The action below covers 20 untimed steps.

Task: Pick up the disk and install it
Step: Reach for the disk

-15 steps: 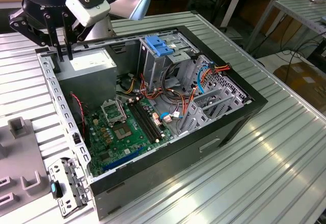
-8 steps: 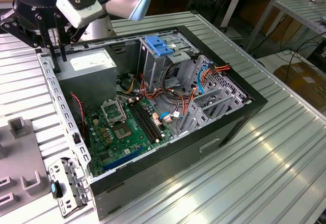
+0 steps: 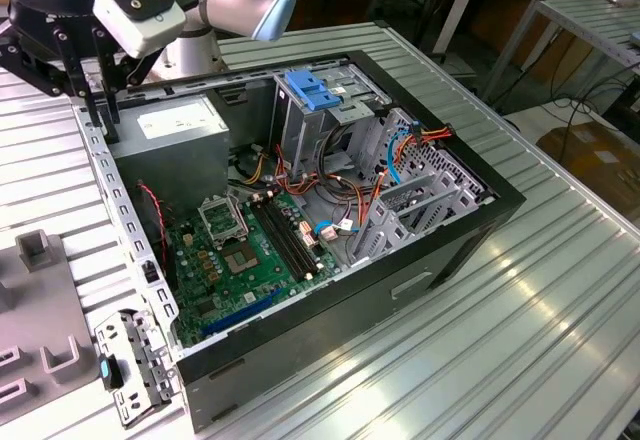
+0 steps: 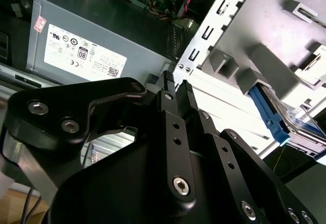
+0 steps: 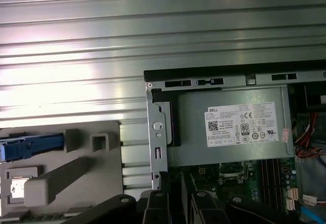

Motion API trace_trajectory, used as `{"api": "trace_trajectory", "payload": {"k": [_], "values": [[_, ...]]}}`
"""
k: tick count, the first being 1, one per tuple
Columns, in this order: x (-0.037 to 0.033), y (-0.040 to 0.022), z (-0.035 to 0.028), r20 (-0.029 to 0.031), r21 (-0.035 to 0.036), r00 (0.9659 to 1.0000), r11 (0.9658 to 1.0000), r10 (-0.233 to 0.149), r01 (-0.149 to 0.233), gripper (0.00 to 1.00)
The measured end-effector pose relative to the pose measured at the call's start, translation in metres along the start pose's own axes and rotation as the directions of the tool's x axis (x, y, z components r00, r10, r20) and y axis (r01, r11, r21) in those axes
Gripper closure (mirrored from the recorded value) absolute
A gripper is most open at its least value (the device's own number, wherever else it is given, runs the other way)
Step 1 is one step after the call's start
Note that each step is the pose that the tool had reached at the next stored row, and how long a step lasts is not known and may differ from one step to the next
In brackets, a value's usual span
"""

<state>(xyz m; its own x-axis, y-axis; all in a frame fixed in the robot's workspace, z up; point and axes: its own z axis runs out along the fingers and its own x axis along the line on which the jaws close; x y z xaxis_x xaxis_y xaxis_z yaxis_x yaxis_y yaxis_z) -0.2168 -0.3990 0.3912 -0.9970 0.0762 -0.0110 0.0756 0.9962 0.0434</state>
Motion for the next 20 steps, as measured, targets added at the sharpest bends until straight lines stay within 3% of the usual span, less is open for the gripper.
{"api": "trace_trajectory", "payload": {"k": [11, 20], "values": [[0.0199, -0.0015, 0.0003, -0.0013, 0.0001, 1.0, 1.0, 0.0, 0.0, 0.76], [0.0316, -0.0024, 0.0004, -0.002, 0.0002, 1.0, 1.0, 0.0, 0.0, 0.76]]}}
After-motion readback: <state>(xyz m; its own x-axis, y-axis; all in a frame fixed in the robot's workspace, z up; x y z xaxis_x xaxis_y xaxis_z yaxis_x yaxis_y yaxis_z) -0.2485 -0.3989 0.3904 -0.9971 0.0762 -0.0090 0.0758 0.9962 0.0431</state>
